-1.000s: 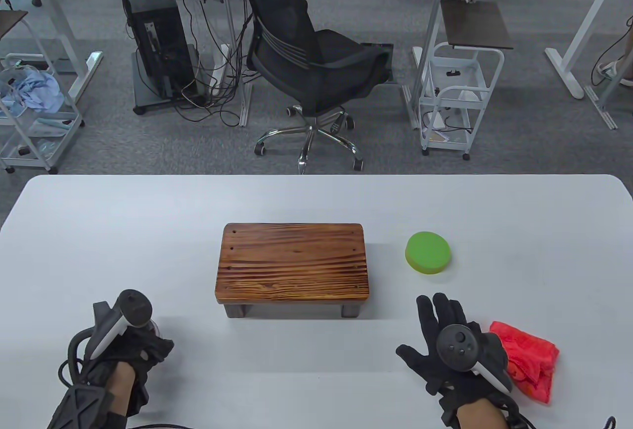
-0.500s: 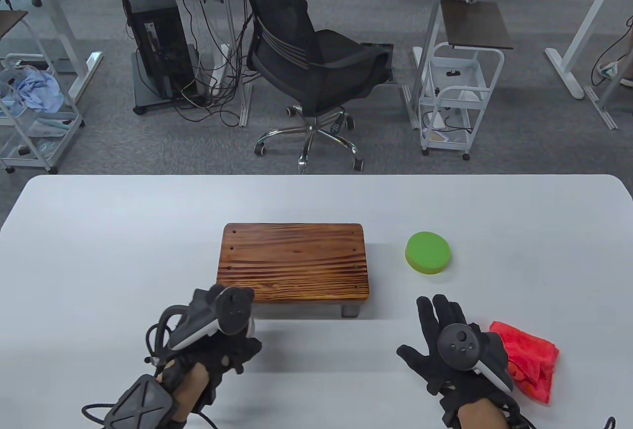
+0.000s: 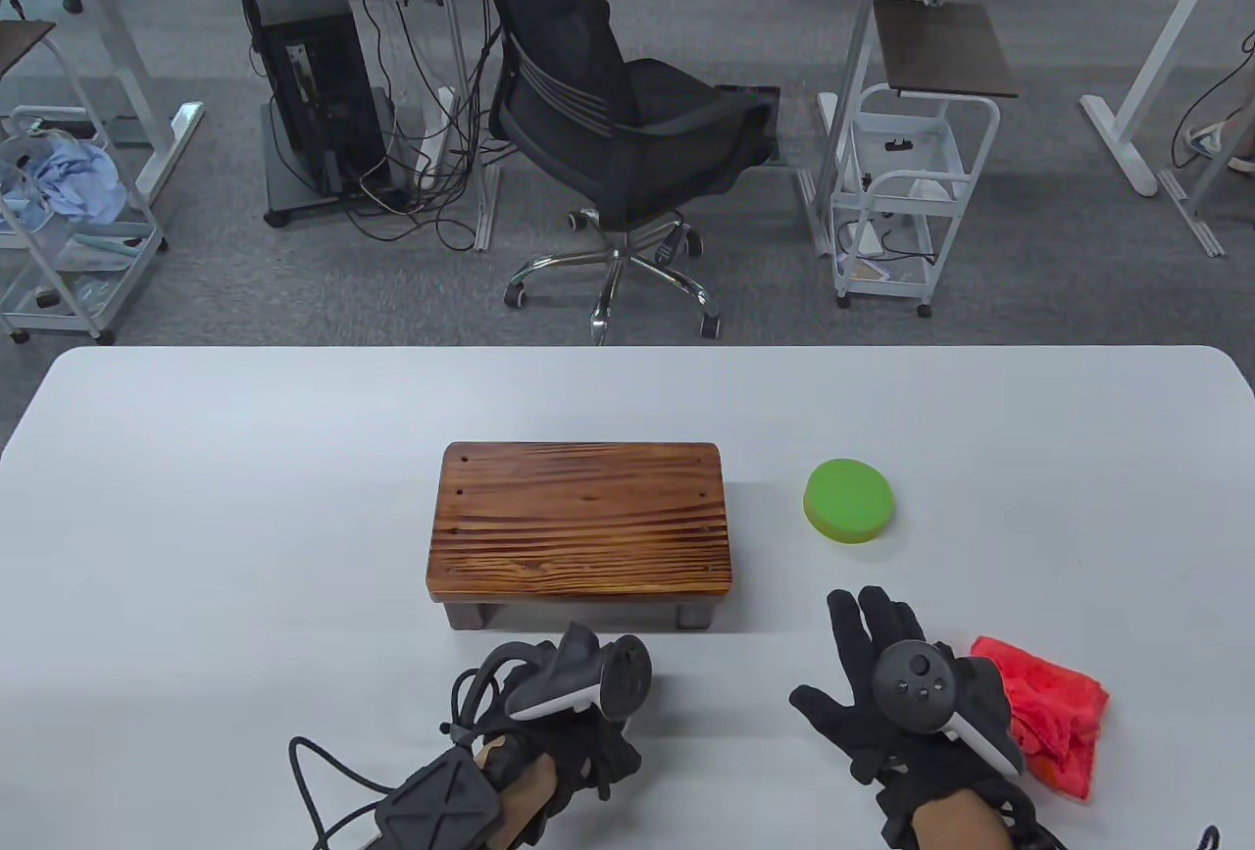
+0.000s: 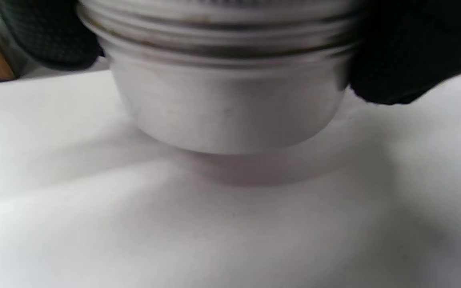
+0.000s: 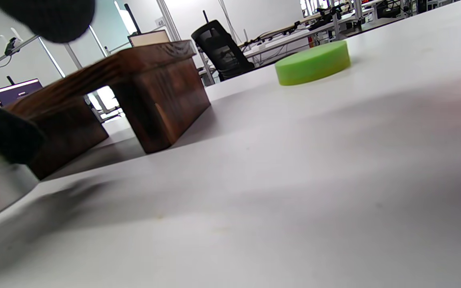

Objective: Dip and apply wood wax on stool

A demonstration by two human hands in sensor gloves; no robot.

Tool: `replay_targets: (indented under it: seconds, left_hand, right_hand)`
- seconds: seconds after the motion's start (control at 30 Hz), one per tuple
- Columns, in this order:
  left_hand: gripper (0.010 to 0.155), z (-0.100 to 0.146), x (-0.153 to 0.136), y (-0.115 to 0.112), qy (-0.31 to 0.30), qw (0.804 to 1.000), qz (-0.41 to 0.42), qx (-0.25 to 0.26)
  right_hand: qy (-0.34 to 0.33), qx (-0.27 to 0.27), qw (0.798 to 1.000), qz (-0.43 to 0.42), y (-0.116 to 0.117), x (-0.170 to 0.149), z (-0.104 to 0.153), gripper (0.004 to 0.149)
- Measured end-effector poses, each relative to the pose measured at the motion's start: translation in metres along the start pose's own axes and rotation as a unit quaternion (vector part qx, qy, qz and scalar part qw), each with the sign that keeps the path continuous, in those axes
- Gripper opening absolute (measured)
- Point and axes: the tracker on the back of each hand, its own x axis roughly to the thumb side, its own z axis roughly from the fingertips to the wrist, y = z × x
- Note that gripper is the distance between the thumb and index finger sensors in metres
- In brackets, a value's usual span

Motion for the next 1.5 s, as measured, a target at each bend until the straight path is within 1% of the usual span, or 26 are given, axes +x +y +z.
replay_targets:
  seconds: [0.17, 0.2, 0.23, 0.27, 0.47, 0.7, 0.83, 0.9, 1.0, 1.07, 1.13, 1.2, 1.27, 1.33, 1.4, 1.5]
  left_hand:
    - [0.112, -0.01, -0.002, -0.013, 0.005, 1.0, -0.005, -0.019]
    - [0.112, -0.01, -0.001, -0.013, 0.004, 1.0, -0.005, -0.021]
    - [0.112, -0.01, -0.002, -0.013, 0.005, 1.0, -0.007, -0.01]
    - [0.112, -0.011, -0.003, -0.013, 0.007, 1.0, -0.004, -0.017]
    - [0.112, -0.011, -0.002, -0.013, 0.01, 1.0, -0.012, -0.013]
    - [0.115, -0.008, -0.006, -0.012, 0.013, 0.999, -0.005, -0.03]
    - [0.107, 0.004, -0.017, -0.005, 0.005, 1.0, 0.024, -0.018]
    - [0.106, 0.012, -0.024, -0.002, 0.0, 0.999, 0.042, -0.015]
    - [0.112, 0.028, -0.036, 0.001, -0.02, 0.997, 0.077, -0.016]
    - [0.116, 0.036, -0.044, 0.001, -0.027, 0.995, 0.091, -0.012]
    - [0.119, 0.044, -0.055, -0.001, -0.024, 0.995, 0.096, -0.008]
    - [0.12, 0.048, -0.065, -0.005, -0.016, 0.995, 0.097, -0.007]
    - [0.118, 0.049, -0.073, -0.01, -0.013, 0.995, 0.102, -0.016]
    - [0.115, 0.047, -0.08, -0.017, -0.014, 0.993, 0.115, -0.021]
    - [0.112, 0.044, -0.086, -0.026, -0.009, 0.993, 0.118, -0.029]
    - [0.107, 0.036, -0.097, -0.04, 0.005, 0.991, 0.132, -0.038]
  right_hand:
    - [0.0, 0.009, 1.0, 0.0, 0.002, 0.002, -0.001, 0.1]
    - [0.0, 0.012, 1.0, 0.0, 0.002, 0.002, -0.001, 0.1]
    - [0.0, 0.014, 1.0, 0.0, 0.003, 0.002, -0.002, 0.1]
    - [0.001, 0.016, 1.0, 0.002, 0.004, 0.002, -0.002, 0.1]
    - [0.011, 0.024, 1.0, 0.006, 0.01, 0.004, -0.005, 0.1]
    - [-0.001, 0.031, 0.999, 0.034, 0.016, 0.024, -0.007, 0.1]
    - [-0.025, 0.047, 0.996, 0.073, 0.019, 0.046, -0.007, 0.1]
    - [-0.041, 0.056, 0.993, 0.095, 0.02, 0.059, -0.007, 0.099]
    - [-0.066, 0.08, 0.988, 0.116, 0.022, 0.079, -0.007, 0.098]
    - [-0.083, 0.095, 0.986, 0.11, 0.026, 0.092, -0.007, 0.097]
    - [-0.099, 0.116, 0.984, 0.095, 0.032, 0.11, -0.007, 0.097]
    - [-0.11, 0.119, 0.981, 0.102, 0.039, 0.128, -0.008, 0.098]
    - [-0.12, 0.121, 0.979, 0.112, 0.047, 0.146, -0.01, 0.098]
    - [-0.118, 0.11, 0.979, 0.122, 0.057, 0.165, -0.013, 0.097]
    - [-0.115, 0.119, 0.977, 0.136, 0.068, 0.185, -0.018, 0.097]
    - [-0.101, 0.125, 0.976, 0.146, 0.081, 0.207, -0.024, 0.097]
